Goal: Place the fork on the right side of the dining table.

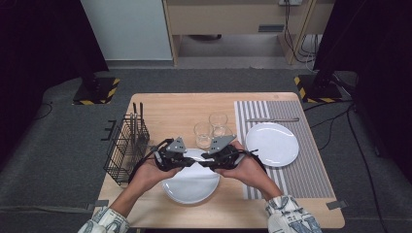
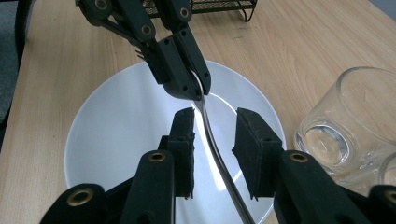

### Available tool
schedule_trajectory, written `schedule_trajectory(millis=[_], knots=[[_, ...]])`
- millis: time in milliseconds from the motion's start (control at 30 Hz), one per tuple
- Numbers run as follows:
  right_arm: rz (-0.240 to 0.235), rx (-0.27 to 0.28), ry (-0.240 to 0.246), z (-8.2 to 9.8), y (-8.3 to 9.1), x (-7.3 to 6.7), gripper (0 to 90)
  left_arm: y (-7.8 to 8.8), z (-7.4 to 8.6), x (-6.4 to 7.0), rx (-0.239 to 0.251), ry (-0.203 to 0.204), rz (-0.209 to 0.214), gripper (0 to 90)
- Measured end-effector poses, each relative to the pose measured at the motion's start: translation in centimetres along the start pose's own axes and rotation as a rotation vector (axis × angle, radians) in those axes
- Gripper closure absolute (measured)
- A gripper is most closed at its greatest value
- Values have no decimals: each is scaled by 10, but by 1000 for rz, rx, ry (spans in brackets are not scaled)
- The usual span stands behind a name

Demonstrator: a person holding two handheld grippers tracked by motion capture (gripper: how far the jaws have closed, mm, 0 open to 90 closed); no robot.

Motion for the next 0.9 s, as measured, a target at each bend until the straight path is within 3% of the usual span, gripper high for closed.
schedule_trajectory(millis=[267,433,900], knots=[[-2,-20,-5,4,-3,4,627,-1,1,-7,31,24,3,854],[8,-34,-12,5,-5,6,585,-2,0,-4,26,8,9,855],[-20,-44,-22,6,-7,3,739,-4,-3,0,29,1,33,855]])
Point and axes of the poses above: each handheld gripper's, and its own axes: y roughly backward along the jaws, z roughly out of its underside, x roughly to its right, the point moved 4 cm from there along -y, roughly forward along the jaws, and after that the axes turned 5 degrees about -z, right-handed, at the moved point
